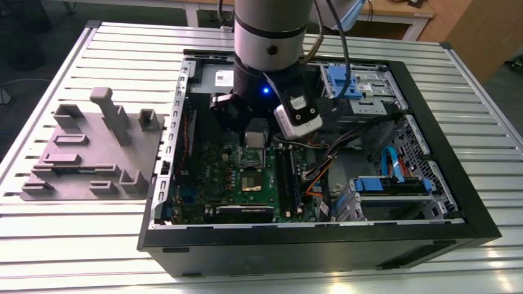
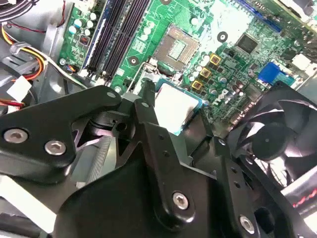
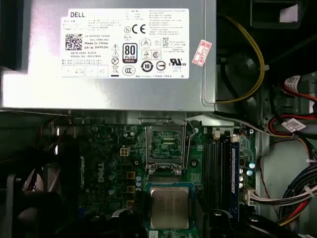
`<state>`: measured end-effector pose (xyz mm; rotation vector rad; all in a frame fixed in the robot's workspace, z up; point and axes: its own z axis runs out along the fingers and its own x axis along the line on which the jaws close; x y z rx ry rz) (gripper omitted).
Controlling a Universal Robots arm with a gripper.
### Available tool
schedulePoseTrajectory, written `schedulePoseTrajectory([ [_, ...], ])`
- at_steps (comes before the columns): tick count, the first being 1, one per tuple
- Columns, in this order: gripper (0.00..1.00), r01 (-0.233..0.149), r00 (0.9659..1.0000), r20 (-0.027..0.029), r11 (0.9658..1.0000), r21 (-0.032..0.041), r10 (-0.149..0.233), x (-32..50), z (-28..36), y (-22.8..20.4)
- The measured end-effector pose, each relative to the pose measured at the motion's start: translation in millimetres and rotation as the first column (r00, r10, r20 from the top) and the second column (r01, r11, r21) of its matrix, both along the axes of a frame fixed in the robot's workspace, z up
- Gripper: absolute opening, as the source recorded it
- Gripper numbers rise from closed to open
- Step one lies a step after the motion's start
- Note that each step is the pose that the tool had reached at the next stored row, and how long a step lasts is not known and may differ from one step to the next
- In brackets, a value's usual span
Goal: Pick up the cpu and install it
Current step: 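Place the cpu into insertion slot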
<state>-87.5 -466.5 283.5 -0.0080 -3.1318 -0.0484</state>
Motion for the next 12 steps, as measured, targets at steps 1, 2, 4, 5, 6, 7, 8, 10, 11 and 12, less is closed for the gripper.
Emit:
schedulePoseTrajectory([
  [1,0.47,0.000,1.0000,-0.0002,1.0000,-0.0003,0.000,0.0,-0.6,-0.1],
  [2,0.47,0.000,1.0000,-0.0003,1.0000,-0.0005,0.000,0.0,2.5,0.0],
  [4,0.47,0.000,1.0000,0.0001,1.0000,0.0000,0.000,0.0,2.6,0.0],
  [5,0.47,0.000,1.0000,0.0000,1.0000,-0.0001,0.000,0.0,2.7,0.0],
  [6,0.47,0.000,1.0000,0.0000,1.0000,0.0000,0.000,0.0,2.7,0.0],
  [7,0.47,0.000,1.0000,0.0000,1.0000,0.0001,0.000,0.0,2.6,0.0],
  [8,0.47,0.000,1.0000,0.0001,1.0000,0.0001,0.000,0.0,2.6,0.0],
  [10,0.47,0.000,1.0000,0.0000,1.0000,0.0001,0.000,0.0,2.6,0.0],
  [11,0.47,0.000,1.0000,0.0000,1.0000,0.0002,0.000,0.0,2.6,0.0],
  [12,0.47,0.000,1.0000,0.0000,1.0000,0.0025,0.000,0.0,2.7,0.0],
])
